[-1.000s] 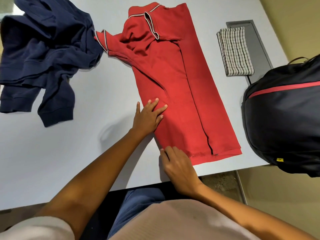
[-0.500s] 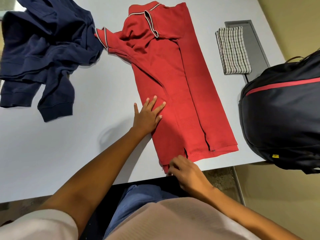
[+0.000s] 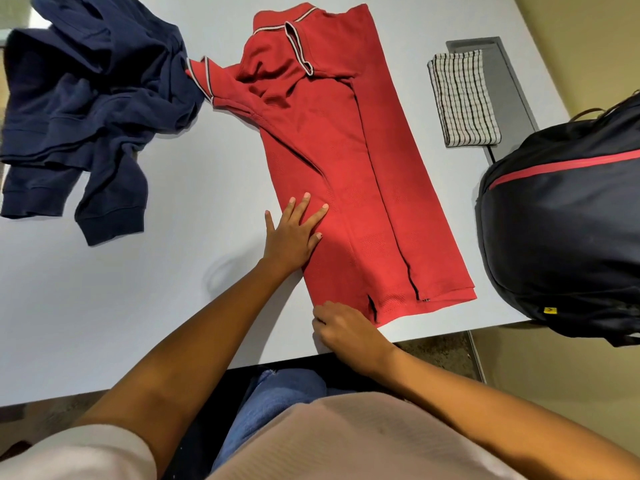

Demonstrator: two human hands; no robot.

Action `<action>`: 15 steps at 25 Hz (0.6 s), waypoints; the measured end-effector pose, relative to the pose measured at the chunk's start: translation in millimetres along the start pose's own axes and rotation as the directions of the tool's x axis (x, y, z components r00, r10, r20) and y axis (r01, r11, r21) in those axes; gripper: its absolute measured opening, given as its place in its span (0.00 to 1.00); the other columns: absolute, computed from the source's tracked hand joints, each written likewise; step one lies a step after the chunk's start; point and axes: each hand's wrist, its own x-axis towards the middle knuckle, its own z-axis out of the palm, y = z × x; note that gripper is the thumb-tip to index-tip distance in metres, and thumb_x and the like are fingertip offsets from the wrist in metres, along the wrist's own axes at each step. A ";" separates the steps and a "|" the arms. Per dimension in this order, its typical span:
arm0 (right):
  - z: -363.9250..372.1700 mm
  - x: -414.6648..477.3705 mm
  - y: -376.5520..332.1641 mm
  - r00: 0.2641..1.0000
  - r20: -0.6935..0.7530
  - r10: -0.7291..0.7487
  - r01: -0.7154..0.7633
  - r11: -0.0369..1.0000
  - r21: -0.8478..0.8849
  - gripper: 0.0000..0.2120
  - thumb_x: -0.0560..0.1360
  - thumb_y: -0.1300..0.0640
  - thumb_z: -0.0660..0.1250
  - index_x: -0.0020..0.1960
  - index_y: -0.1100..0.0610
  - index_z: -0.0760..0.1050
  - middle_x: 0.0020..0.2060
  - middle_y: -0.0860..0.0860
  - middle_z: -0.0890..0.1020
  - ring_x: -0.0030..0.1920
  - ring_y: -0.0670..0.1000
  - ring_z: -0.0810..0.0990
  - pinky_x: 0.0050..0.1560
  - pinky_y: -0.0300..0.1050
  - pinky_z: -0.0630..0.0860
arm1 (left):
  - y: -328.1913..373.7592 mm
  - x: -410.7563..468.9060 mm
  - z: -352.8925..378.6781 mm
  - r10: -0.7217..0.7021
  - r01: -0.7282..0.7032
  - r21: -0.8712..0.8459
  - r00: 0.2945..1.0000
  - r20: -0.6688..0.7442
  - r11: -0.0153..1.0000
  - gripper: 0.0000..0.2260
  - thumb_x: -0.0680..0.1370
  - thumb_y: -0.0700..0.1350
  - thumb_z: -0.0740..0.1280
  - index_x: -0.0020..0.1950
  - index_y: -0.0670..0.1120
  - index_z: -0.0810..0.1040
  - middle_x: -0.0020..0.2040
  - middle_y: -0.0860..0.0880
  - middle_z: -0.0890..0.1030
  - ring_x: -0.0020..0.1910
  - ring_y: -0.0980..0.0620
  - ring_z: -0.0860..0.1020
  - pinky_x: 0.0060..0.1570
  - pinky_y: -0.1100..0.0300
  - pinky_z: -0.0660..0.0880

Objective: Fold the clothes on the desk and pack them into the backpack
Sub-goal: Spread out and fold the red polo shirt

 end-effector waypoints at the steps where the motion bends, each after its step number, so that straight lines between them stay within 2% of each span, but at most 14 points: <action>1: 4.6 -10.6 2.8 0.999 0.021 -0.042 0.040 0.997 0.070 0.06 0.62 0.66 0.66 0.31 0.56 0.75 0.33 0.51 0.75 0.32 0.53 0.75 0.27 0.46 0.69 | 0.3 -0.5 0.6 -0.003 0.003 -0.006 1.000 -0.003 1.000 0.24 0.83 0.56 0.53 0.78 0.60 0.50 0.80 0.49 0.47 0.78 0.44 0.47 0.70 0.32 0.49; 3: 9.6 -27.8 5.4 1.000 -0.010 -0.023 0.025 0.968 0.248 0.08 0.62 0.69 0.71 0.37 0.59 0.76 0.37 0.53 0.76 0.36 0.55 0.76 0.29 0.47 0.73 | 0.5 -0.6 1.2 -0.005 0.005 -0.009 1.000 -0.007 1.000 0.24 0.83 0.56 0.52 0.78 0.60 0.50 0.80 0.49 0.46 0.79 0.44 0.46 0.70 0.32 0.48; 5: 5.5 -31.0 9.4 0.987 -0.117 0.114 -0.063 0.926 0.371 0.06 0.68 0.70 0.68 0.41 0.61 0.77 0.42 0.55 0.77 0.41 0.55 0.75 0.36 0.48 0.73 | 0.9 -1.3 3.7 -0.008 0.008 -0.009 1.000 -0.010 1.000 0.24 0.83 0.55 0.51 0.78 0.60 0.48 0.80 0.49 0.46 0.79 0.45 0.45 0.70 0.32 0.47; 7: -1.5 -19.5 17.0 0.938 -0.228 0.260 -0.158 0.909 0.386 0.07 0.71 0.68 0.67 0.47 0.61 0.79 0.47 0.55 0.78 0.46 0.56 0.75 0.42 0.50 0.73 | 1.2 -4.9 10.0 -0.012 0.011 -0.021 0.999 -0.030 1.000 0.24 0.83 0.55 0.49 0.79 0.59 0.47 0.80 0.49 0.45 0.79 0.45 0.44 0.70 0.32 0.46; 9: -0.1 -4.8 27.6 0.916 -0.235 0.325 -0.245 0.917 0.313 0.14 0.73 0.64 0.66 0.58 0.59 0.79 0.59 0.56 0.78 0.59 0.58 0.74 0.57 0.54 0.73 | 0.5 -11.5 18.9 -0.003 0.002 -0.008 0.997 -0.074 1.000 0.24 0.83 0.56 0.45 0.79 0.57 0.47 0.80 0.48 0.46 0.79 0.44 0.45 0.70 0.32 0.46; 11: 10.2 -2.8 37.0 0.941 -0.131 0.311 -0.282 0.938 0.203 0.21 0.78 0.56 0.62 0.70 0.54 0.71 0.73 0.56 0.67 0.73 0.59 0.63 0.72 0.56 0.62 | -0.2 -17.6 26.8 0.012 -0.011 0.014 0.992 -0.123 1.000 0.25 0.82 0.56 0.43 0.79 0.54 0.49 0.80 0.47 0.49 0.78 0.43 0.47 0.70 0.33 0.48; 13: 22.9 -19.5 42.3 0.971 -0.064 0.231 -0.220 0.965 0.145 0.23 0.81 0.52 0.57 0.76 0.50 0.63 0.77 0.54 0.58 0.77 0.58 0.54 0.76 0.56 0.54 | 0.1 -22.3 30.7 0.019 -0.018 0.008 0.990 -0.143 1.000 0.25 0.82 0.56 0.43 0.79 0.53 0.51 0.80 0.46 0.51 0.78 0.42 0.49 0.71 0.34 0.48; 15: 27.6 -42.7 47.0 0.980 -0.086 0.179 -0.154 0.959 0.239 0.21 0.82 0.55 0.58 0.74 0.50 0.66 0.76 0.52 0.62 0.77 0.56 0.57 0.76 0.54 0.54 | 0.3 -27.3 32.1 0.026 -0.027 -0.003 0.990 -0.140 1.000 0.25 0.82 0.56 0.44 0.79 0.53 0.51 0.80 0.46 0.51 0.78 0.42 0.49 0.72 0.37 0.47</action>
